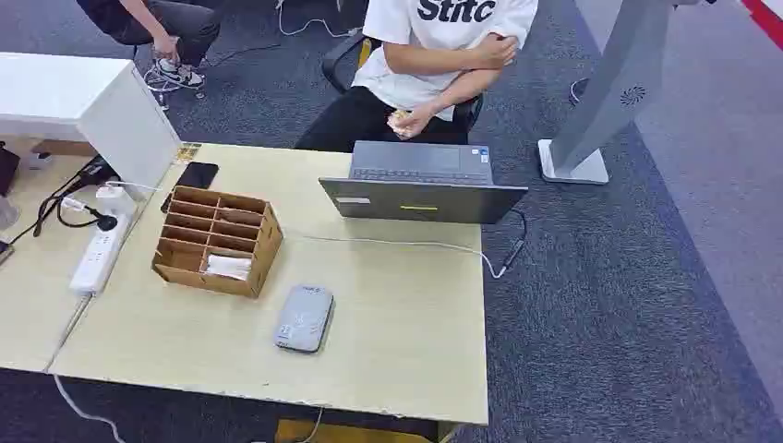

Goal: Pass the card to the sensor for recognition and then transmit it.

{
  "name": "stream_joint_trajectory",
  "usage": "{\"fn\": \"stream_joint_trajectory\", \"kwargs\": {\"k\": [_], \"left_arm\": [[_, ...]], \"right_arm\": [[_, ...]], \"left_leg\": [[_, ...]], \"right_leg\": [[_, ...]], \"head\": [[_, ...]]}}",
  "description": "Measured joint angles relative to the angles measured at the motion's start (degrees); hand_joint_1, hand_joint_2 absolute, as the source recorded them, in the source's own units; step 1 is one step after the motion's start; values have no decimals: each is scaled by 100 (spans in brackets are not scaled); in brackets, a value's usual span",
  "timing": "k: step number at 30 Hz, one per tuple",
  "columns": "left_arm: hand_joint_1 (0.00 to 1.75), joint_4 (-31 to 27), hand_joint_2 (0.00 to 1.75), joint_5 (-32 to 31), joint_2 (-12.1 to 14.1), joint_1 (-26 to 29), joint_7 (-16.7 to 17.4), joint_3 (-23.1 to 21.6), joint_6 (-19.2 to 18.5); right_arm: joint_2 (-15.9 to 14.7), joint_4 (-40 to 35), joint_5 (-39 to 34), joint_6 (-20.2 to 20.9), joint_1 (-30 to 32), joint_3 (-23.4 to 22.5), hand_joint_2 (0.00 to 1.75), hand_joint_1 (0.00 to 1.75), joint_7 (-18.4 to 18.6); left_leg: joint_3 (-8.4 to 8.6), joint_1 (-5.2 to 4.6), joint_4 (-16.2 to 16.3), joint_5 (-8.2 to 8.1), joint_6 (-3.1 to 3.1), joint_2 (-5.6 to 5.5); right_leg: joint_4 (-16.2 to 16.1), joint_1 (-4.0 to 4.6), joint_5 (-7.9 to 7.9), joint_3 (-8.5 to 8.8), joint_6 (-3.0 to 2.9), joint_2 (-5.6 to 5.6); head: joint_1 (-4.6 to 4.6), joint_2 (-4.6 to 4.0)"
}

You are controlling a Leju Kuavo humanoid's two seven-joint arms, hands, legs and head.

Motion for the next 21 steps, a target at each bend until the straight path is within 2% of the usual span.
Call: {"fn": "stream_joint_trajectory", "kwargs": {"k": [15,21], "left_arm": [[0,404,175,-608,-328,-610,-1165,2070,837],[0,516,175,-780,-409,-735,-1454,2584,1130]], "right_arm": [[0,577,-802,-1460,-816,536,175,0,-66],[0,726,-973,-1952,-957,649,175,0,-48]], "left_leg": [[1,0,3,0,0,0],[1,0,4,0,0,0]], "right_leg": [[0,0,1,1,0,0],[0,0,1,1,0,1]], "head": [[0,0],[-2,0]]}}
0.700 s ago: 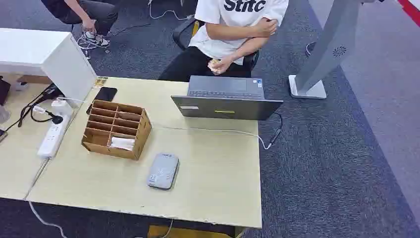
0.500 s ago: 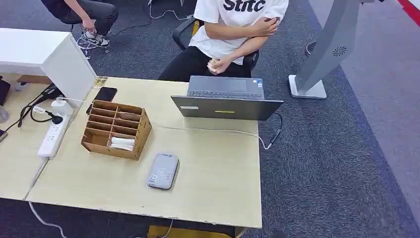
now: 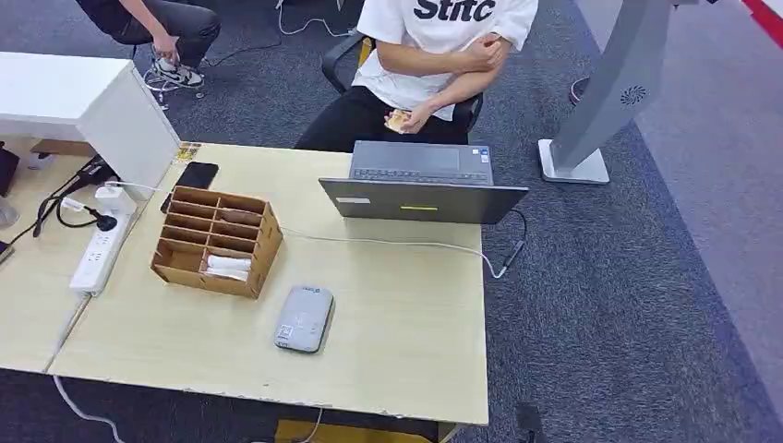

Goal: Pass the card to the sensor for recognition and then transmit it.

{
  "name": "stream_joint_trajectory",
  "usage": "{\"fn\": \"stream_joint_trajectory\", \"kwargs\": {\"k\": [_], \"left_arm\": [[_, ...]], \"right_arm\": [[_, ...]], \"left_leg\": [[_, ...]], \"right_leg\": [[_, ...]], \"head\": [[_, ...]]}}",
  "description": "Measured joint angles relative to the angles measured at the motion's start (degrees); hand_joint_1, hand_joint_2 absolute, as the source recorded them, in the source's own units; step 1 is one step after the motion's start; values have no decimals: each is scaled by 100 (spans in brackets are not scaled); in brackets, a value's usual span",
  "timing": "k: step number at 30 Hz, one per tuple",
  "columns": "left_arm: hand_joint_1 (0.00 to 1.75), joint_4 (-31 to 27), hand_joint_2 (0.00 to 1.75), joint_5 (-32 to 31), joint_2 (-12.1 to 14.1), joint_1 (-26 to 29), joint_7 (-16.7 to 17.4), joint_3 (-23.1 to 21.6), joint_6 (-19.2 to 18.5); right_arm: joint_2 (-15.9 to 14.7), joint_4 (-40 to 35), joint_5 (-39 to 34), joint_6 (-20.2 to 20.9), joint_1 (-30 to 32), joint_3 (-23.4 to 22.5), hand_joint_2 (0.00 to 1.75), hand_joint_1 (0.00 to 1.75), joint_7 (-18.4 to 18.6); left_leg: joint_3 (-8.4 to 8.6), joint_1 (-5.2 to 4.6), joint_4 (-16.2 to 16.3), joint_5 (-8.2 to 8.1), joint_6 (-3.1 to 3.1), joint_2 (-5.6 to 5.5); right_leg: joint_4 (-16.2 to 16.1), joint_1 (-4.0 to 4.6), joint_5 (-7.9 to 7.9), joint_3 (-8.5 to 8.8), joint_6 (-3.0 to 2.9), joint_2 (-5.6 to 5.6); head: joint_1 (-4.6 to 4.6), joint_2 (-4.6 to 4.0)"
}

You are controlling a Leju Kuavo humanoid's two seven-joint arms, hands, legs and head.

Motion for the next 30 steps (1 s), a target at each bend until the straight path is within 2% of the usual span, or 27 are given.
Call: {"fn": "stream_joint_trajectory", "kwargs": {"k": [3,4,11,12,13,14,15,17,21,23,25,26,30], "left_arm": [[0,24,175,-7,-22,-23,-44,118,68],[0,33,175,11,-26,-28,-57,151,120],[0,39,175,59,-33,-36,-81,204,217],[0,44,175,151,-48,-60,-39,355,650],[0,44,175,205,-44,-63,-44,424,856],[0,44,175,437,11,-64,-279,679,1097],[0,44,175,669,164,-66,-533,923,1292],[0,44,175,726,308,-56,-527,1113,1334],[0,44,175,845,477,-47,-627,1366,1323],[0,35,175,1072,535,-47,-910,1506,1127],[0,-15,175,1336,568,-47,-1465,1697,798],[0,-81,175,1397,592,-46,-1622,1791,704],[0,-873,175,1320,625,17,-1784,2116,448]], "right_arm": [[0,35,2,-83,-11,15,175,0,-39],[0,42,2,-122,-12,15,0,0,-76],[0,46,-18,-188,-11,15,0,0,-127],[0,70,-138,-394,-13,11,0,0,-166],[0,77,-233,-446,-7,-10,0,0,-209],[-24,81,-613,-498,25,-236,175,0,-476],[-131,79,-1234,-510,105,-639,175,0,-1102],[-300,79,-1476,-490,164,-1019,175,0,-1449],[-618,66,-1630,-450,220,-1490,175,0,-1778],[-730,59,-1622,-420,224,-1692,175,0,-1888],[-802,46,-1585,-424,231,-1865,175,0,-1917],[-804,46,-1567,-435,236,-1914,175,0,-1917],[-811,33,-1429,-468,265,-2144,175,0,-1882]], "left_leg": [[-1,0,0,0,0,0],[-1,0,0,-1,0,0],[-1,0,0,-1,0,0],[0,0,0,-1,0,0],[0,0,0,-1,0,0],[0,0,0,-1,0,0],[0,0,0,-1,0,0],[-2,0,0,-1,1,-1],[-1,-2,0,-3,4,-2],[-1,-4,0,-3,4,-1],[0,-2,1,-3,4,-1],[1,-2,1,-2,3,-1],[3,2,1,-1,1,-1]], "right_leg": [[0,0,-1,0,0,0],[0,0,-1,0,0,0],[0,0,-1,0,0,0],[0,0,-1,0,0,0],[0,0,-1,0,1,0],[0,0,-1,-1,1,0],[0,0,-1,0,1,-1],[0,-1,-1,0,1,-1],[0,-4,-1,0,1,0],[0,-5,-1,0,2,0],[-1,-2,-1,1,1,0],[0,-2,-1,1,1,0],[1,3,-1,1,0,0]], "head": [[2,0],[0,0],[2,0],[2,0],[0,0],[2,0],[2,0],[0,0],[2,0],[2,0],[4,0],[2,0],[-2,0]]}}
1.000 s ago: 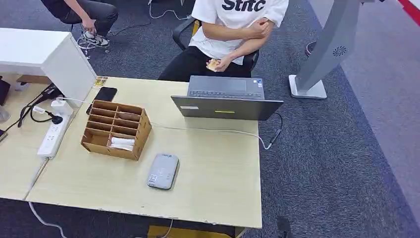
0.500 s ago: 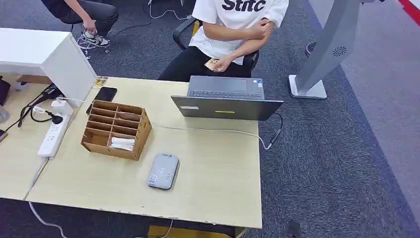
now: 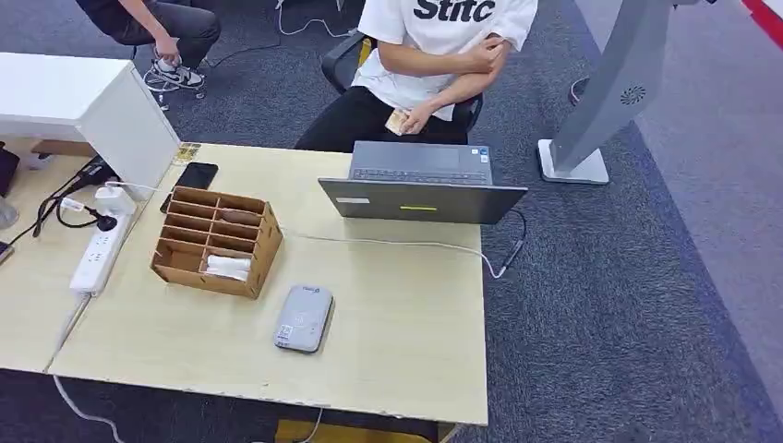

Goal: Pass the card to the sensor for recognition and then transmit it.

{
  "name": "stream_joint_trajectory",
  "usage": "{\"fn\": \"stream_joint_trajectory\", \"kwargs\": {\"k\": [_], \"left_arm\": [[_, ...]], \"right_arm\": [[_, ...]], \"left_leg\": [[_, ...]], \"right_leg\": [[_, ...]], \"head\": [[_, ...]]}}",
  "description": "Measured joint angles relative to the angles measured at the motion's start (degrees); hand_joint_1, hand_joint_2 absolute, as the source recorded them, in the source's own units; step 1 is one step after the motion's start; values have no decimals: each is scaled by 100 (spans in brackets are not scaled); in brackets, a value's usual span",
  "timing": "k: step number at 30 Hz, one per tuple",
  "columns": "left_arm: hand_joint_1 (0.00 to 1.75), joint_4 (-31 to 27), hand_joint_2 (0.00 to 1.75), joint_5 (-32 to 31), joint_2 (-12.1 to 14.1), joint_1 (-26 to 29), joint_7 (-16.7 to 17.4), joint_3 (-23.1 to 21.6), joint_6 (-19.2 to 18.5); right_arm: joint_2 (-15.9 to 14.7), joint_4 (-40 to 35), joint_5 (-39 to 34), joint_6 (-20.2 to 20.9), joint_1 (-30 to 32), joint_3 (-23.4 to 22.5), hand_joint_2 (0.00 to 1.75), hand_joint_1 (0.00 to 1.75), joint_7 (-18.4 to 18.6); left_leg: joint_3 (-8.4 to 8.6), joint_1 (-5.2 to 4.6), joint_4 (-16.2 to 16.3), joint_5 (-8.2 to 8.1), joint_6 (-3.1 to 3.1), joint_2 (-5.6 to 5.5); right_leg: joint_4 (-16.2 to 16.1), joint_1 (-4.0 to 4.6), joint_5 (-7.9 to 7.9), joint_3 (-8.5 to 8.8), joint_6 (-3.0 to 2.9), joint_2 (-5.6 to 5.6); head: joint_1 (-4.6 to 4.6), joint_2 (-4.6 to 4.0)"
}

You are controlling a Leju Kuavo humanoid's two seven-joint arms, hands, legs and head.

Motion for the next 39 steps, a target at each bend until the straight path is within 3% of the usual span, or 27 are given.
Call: {"fn": "stream_joint_trajectory", "kwargs": {"k": [3,7,9,12,15,18,23,25,27,28,31,36,37,39], "left_arm": [[0,-776,175,-133,-101,70,-4,177,-156],[0,-2501,175,205,-600,157,-2,465,-1251],[0,-3586,175,245,-1004,249,-11,494,-1631],[0,-4678,175,306,-1410,314,-7,494,-1670],[0,-5464,175,497,-1622,431,-4,465,-1768],[0,-6558,175,649,-1766,811,-9,-19,-1295],[0,-8863,175,-343,-1867,1487,-13,-2129,-218],[0,-9488,175,-626,-1700,1706,-11,-2988,511],[0,-9676,175,-783,-1514,1788,-6,-3418,929],[0,-9860,175,-961,-1276,1859,-7,-3960,1347],[0,-10165,175,-1171,-810,1937,-7,-4965,1723],[0,-10171,175,-1515,-222,1819,33,-5852,1648],[0,-10055,175,-1484,-96,1746,129,-5968,1440],[0,-9781,175,-1326,124,1440,552,-6138,645]], "right_arm": [[2,0,83,-11,16,-125,175,0,53],[15,0,190,-50,33,-297,175,0,155],[46,0,229,-68,43,-387,175,0,170],[96,-2,234,-85,64,-483,175,0,184],[120,-2,256,-103,76,-566,175,0,245],[146,-4,319,-133,93,-632,175,0,326],[236,-17,430,-140,100,-813,175,0,452],[282,-24,492,-133,108,-900,175,0,503],[300,-24,527,-129,123,-938,175,0,536],[317,-24,553,-127,138,-994,175,0,553],[369,-28,627,-116,129,-1069,175,0,592],[415,-35,846,-59,129,-1145,175,0,802],[422,-35,902,-27,126,-1145,175,0,855],[437,-35,1036,15,119,-1145,175,0,992]], "left_leg": [[0,1,-1,1,-1,1],[-3,1,0,0,0,-1],[-2,1,1,-1,3,0],[0,-3,3,-4,6,0],[3,-5,4,-4,6,1],[7,-4,6,-3,5,4],[5,0,7,-3,6,-13],[17,0,7,-4,5,10],[16,-1,7,-3,5,12],[16,-1,7,-3,5,7],[18,0,5,-3,5,5],[17,0,6,-2,3,2],[19,0,6,-1,3,1],[21,0,6,1,2,-7]], "right_leg": [[1,2,0,0,0,1],[1,-2,-1,1,0,-2],[0,-6,0,2,1,0],[-1,-12,1,5,2,-1],[-1,-10,1,3,3,2],[-3,-7,0,1,2,4],[-4,-4,-1,14,3,-23],[-4,-3,2,13,-1,3],[-4,-3,3,12,-2,6],[-4,-3,3,15,-1,2],[-3,-1,1,18,0,0],[-3,0,1,18,0,-3],[-3,0,1,18,0,-6],[-4,0,1,11,0,-13]], "head": [[-2,0],[7,0],[0,0],[9,0],[7,0],[9,0],[0,0],[0,0],[2,0],[-2,0],[-4,0],[0,0],[-2,0],[-4,0]]}}
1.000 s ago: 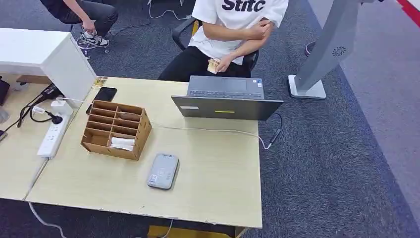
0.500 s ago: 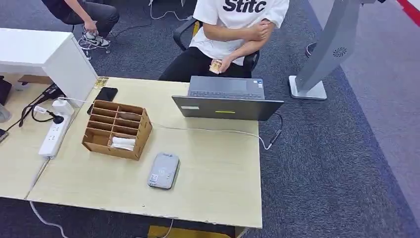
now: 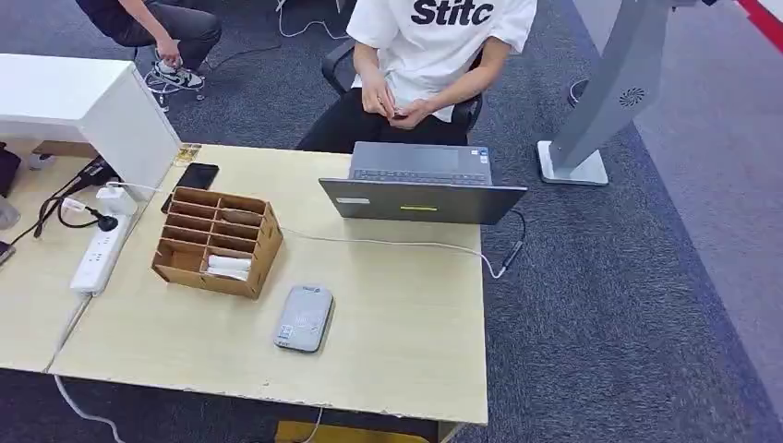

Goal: Pass the card to the sensor for recognition and then transmit it.

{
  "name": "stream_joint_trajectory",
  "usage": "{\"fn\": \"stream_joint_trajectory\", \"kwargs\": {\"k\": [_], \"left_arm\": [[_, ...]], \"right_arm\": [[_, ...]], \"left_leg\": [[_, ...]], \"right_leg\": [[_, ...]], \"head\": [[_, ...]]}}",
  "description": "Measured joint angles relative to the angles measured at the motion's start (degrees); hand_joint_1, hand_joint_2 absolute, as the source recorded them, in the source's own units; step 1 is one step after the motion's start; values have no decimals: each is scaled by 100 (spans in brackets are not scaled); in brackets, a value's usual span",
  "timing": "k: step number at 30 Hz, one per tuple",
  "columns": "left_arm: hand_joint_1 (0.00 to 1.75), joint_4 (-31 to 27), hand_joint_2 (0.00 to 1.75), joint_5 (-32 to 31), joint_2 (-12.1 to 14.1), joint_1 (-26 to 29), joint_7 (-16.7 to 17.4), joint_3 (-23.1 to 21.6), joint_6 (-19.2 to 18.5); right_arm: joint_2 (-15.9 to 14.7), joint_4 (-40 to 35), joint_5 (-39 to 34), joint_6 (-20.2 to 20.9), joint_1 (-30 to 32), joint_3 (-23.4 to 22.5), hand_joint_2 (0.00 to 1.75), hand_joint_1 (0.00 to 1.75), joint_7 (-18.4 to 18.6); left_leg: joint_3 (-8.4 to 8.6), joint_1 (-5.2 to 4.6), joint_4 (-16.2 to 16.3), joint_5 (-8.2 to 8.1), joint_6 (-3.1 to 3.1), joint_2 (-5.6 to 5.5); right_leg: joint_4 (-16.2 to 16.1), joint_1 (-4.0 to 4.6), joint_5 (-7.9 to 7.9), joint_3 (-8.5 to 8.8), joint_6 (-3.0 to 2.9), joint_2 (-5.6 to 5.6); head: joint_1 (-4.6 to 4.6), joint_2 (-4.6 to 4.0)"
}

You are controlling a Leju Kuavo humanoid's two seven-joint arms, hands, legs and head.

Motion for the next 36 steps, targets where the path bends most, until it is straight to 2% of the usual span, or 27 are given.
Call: {"fn": "stream_joint_trajectory", "kwargs": {"k": [2,4,6,8,10,13,16,19,25,36], "left_arm": [[0,588,175,-219,215,-724,523,-7,-622],[0,1098,175,-293,391,-1297,795,-4,-881],[0,1644,175,-480,506,-1870,1078,-7,-1091],[0,2293,175,-740,641,-2481,1333,-7,-1171],[0,2737,175,-919,732,-2873,1378,-7,-1178],[0,3515,175,-1641,857,-3535,1761,-35,-1104],[0,4020,175,-1718,951,-3978,1898,-42,-1130],[0,4540,175,-1707,1008,-4412,2126,-42,-1315],[0,5938,175,-1983,1113,-5509,2240,-120,-1416],[0,6873,175,-2435,1056,-6065,2264,-443,-1436]], "right_arm": [[7,2,226,46,-20,20,175,0,138],[11,2,370,74,-62,57,175,0,215],[13,2,462,85,-58,98,175,0,313],[22,7,534,90,-59,149,175,0,394],[35,7,586,87,-63,168,175,0,435],[44,18,745,79,-57,218,175,0,582],[48,22,826,72,-55,288,175,0,636],[48,28,905,72,-52,321,175,0,706],[48,31,1119,74,-51,407,175,0,805],[50,44,1270,144,-55,455,175,0,864]], "left_leg": [[-12,1,-1,25,-6,-32],[-8,1,-2,28,-7,-19],[-9,1,0,38,-6,-17],[-14,1,-1,45,-4,-19],[-9,1,0,47,-8,-8],[-17,1,2,50,-7,-7],[-18,1,2,49,-7,3],[-25,1,3,49,-7,2],[-27,1,3,50,-8,7],[-31,0,3,49,-7,7]], "right_leg": [[1,1,4,14,-2,-35],[4,1,22,8,-20,-27],[5,2,28,5,-15,-24],[6,2,33,5,-9,-24],[6,0,37,3,-11,-10],[6,1,40,-2,-7,-7],[6,1,40,-7,-7,5],[6,1,40,-16,-7,6],[7,1,44,-18,-10,10],[6,0,43,-22,-9,14]], "head": [[13,0],[6,0],[0,0],[4,0],[-6,0],[7,0],[0,0],[2,0],[0,0],[2,0]]}}
